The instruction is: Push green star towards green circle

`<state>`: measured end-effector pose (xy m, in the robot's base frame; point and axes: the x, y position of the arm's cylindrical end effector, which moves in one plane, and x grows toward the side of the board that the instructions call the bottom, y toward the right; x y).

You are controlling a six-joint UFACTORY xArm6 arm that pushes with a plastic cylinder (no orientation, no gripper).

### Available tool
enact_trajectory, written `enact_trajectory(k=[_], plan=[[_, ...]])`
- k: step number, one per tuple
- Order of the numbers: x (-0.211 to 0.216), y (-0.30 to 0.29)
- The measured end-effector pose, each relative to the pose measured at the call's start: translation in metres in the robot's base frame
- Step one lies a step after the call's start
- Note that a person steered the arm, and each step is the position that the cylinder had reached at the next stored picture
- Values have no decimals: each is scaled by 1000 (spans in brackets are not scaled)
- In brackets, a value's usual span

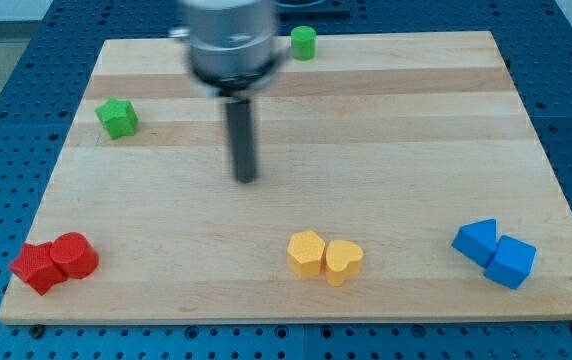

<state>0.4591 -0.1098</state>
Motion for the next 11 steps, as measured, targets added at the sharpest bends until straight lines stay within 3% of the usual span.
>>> enact_trajectory(k=[1, 2, 3, 4, 6, 7, 11], plan=[[-21, -115], [-80, -174], [-107, -129], [-79, -76], [-11, -56], [-13, -40], [-149, 24]])
